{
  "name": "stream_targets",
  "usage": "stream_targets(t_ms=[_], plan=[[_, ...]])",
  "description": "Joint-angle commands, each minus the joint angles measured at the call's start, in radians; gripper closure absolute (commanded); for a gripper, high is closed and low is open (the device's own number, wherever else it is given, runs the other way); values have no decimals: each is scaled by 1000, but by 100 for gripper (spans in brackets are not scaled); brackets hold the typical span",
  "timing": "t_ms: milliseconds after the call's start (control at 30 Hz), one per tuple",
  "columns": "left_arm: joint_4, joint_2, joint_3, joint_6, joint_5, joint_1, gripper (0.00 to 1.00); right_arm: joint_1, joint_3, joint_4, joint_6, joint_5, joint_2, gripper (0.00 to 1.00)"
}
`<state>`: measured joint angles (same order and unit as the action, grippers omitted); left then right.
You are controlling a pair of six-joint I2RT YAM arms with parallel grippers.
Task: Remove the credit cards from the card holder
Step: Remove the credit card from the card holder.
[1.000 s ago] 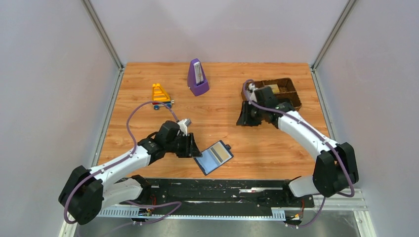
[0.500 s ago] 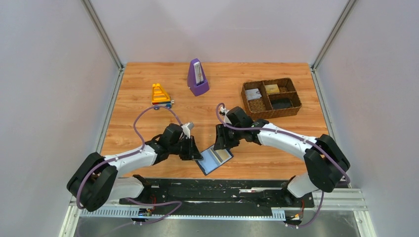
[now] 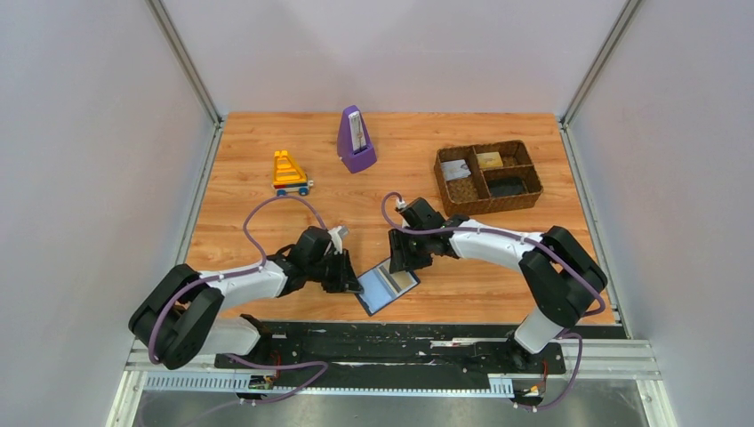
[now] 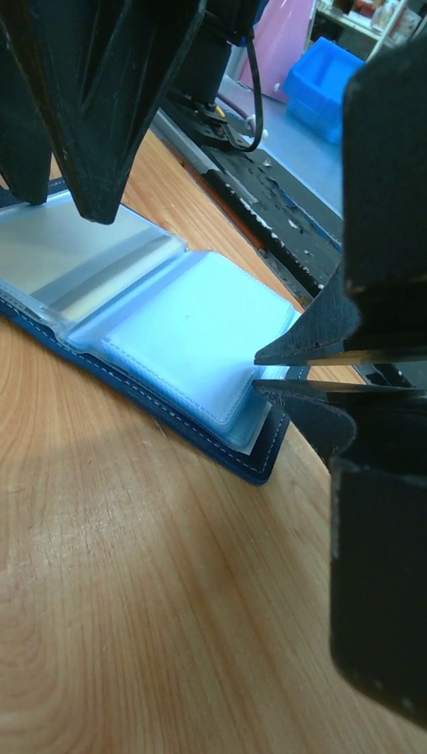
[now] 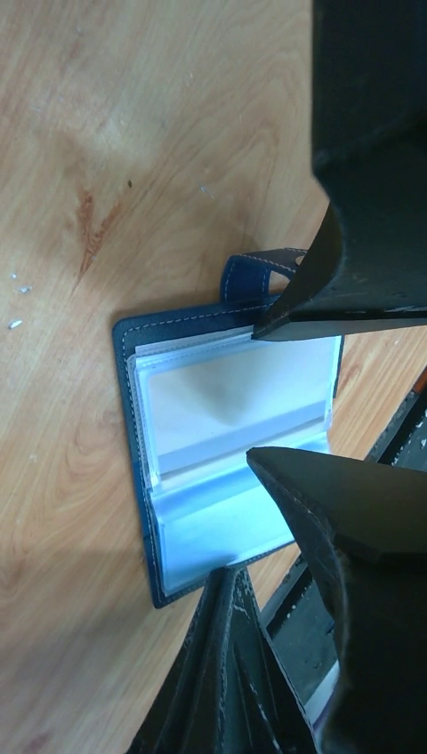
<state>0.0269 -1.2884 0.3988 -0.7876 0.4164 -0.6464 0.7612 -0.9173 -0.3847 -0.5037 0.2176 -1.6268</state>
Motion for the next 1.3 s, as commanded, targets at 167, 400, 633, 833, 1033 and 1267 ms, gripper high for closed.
stream_targets(t_ms=[167, 400, 633, 833, 1033, 1267], plan=[[55, -43, -9, 8, -7, -3, 82, 4, -27, 34, 49, -13, -36, 53], [53, -39, -12, 12, -11, -3, 82, 3, -12, 35, 85, -49, 1, 51], [23, -13, -4, 11, -16, -2, 82, 4, -9, 33, 119, -45, 10, 51], [3, 18, -6, 10, -28, -2, 82, 4, 2, 34, 141, -33, 17, 52], [0, 21, -9, 11, -39, -2, 82, 4, 17, 49, 146, 35, 9, 54], [2, 17, -12, 12, -43, -3, 82, 0, 32, 86, 137, 117, 9, 60]])
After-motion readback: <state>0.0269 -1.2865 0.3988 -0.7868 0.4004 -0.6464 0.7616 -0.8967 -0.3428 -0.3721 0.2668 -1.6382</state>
